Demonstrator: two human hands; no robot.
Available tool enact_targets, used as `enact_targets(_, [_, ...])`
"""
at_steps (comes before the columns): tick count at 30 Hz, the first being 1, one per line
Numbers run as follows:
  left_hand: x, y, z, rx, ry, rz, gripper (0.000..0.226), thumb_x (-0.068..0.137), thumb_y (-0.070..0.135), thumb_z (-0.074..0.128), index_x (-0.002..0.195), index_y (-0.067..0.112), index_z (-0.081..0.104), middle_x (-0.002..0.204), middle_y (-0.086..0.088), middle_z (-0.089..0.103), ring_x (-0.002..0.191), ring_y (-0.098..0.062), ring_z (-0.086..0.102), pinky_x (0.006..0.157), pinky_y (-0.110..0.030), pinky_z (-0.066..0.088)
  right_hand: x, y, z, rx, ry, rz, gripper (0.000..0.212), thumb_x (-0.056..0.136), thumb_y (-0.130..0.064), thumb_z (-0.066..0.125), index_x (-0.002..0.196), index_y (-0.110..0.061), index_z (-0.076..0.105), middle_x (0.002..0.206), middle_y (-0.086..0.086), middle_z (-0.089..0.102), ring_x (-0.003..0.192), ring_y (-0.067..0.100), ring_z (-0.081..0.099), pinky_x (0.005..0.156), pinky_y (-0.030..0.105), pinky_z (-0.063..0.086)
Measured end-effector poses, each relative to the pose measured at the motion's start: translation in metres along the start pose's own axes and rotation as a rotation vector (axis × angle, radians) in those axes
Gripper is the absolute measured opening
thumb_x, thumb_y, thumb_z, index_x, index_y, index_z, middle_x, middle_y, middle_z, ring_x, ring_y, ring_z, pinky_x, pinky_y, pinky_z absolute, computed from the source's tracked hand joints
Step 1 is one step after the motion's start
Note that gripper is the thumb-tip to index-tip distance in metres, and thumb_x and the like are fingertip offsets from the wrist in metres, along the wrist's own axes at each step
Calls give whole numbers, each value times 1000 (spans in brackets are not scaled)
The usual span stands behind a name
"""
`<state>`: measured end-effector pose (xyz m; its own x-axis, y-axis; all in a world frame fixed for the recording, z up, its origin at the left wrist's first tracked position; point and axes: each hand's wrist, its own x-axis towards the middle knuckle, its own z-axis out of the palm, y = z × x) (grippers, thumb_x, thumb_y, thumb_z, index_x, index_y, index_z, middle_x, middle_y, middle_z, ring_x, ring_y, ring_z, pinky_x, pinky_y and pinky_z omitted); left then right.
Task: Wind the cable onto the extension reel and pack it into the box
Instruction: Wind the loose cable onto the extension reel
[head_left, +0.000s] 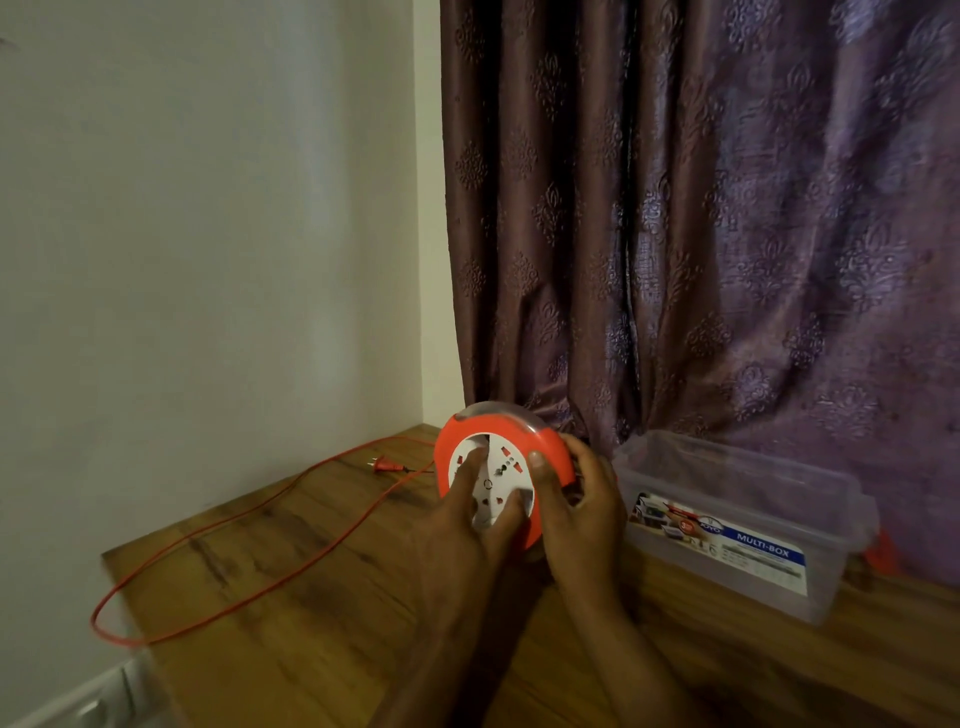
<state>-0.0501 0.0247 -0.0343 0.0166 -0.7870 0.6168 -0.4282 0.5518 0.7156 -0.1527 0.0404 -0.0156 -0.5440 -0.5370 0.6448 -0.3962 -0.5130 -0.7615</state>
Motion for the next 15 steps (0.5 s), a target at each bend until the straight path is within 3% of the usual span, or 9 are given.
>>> enact_targets(3, [-2,4,1,7,-12,1,67,80,59,54,141,40,33,128,-3,61,104,-15,63,86,-19,46,-4,-5,0,-131,40,-83,44,83,-57,49,114,-25,53,106,-14,49,93,-11,50,68,-1,41])
enact_targets(6, [-5,10,3,67,-16,27,66,80,61,51,141,42,32,127,1,62,102,-11,62,81,-10,38,-6,-4,-3,-185,82,-94,42,85,-58,44,106,-22,48,98,-11,51,84,-9,50,60,5,41])
enact_targets(8, [-5,12,2,67,-13,66,62,83,57,53,140,44,32,128,3,60,102,-10,62,85,-13,43,-5,-2,-6,-205,96,-93,38,85,-57,43,101,-23,46,93,-9,54,79,-8,51,59,7,43])
enact_targets(11, [-4,15,2,62,-61,137,58,87,48,56,140,44,32,133,2,56,109,-12,57,95,-32,50,-3,0,-9,-202,125,-77,32,87,-54,42,97,-24,47,88,-6,59,78,8,59,63,27,51])
enact_targets(15, [-5,18,4,161,-115,272,58,92,38,52,137,53,20,145,-3,41,119,-18,51,98,-31,45,3,3,-16,-180,138,-63,27,89,-52,43,93,-26,49,86,-1,65,79,18,64,66,39,55])
